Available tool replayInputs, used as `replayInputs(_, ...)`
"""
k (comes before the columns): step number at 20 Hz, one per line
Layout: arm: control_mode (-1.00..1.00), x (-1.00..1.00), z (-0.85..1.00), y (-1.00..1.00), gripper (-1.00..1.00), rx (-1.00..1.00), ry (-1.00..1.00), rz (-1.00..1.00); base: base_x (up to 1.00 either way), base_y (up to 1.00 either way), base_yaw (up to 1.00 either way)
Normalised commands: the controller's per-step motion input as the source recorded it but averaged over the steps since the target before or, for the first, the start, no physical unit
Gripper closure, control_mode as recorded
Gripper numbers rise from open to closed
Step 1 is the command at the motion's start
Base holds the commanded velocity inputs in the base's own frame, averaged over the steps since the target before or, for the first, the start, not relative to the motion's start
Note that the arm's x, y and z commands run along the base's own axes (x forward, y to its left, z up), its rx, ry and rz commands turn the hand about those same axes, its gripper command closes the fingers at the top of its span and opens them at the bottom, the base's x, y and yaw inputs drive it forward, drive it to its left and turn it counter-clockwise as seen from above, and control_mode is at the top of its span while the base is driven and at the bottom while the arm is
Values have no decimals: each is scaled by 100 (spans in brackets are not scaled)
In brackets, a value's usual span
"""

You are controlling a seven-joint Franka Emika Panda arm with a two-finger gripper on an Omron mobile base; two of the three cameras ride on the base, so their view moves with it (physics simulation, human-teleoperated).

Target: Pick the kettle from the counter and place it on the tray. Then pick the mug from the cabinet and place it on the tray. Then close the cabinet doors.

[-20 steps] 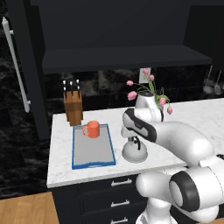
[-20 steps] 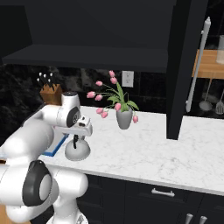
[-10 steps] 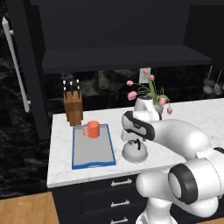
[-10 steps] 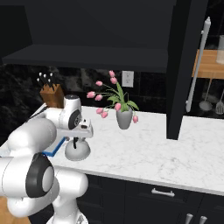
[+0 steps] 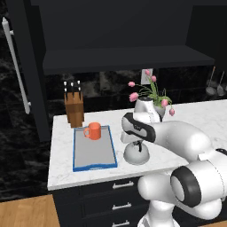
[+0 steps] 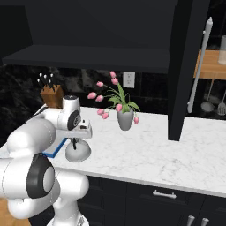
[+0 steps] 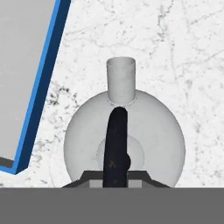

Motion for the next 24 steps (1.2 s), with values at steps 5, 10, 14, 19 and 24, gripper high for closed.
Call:
replayInputs(5, -100, 0, 17, 66, 100, -8, -3, 0, 0, 0, 0)
replayInputs(10, -100, 0, 47, 65, 100, -2, -8, 1, 0, 0, 0)
replayInputs(14, -100, 0, 53, 40, 100, 0, -7, 7, 0, 0, 0)
replayInputs(19, -100, 5, 19, 45, 100, 0, -2, 9, 0, 0, 0)
replayInputs(24, -100, 27, -17, 46, 100, 4, 0, 7, 0, 0, 0)
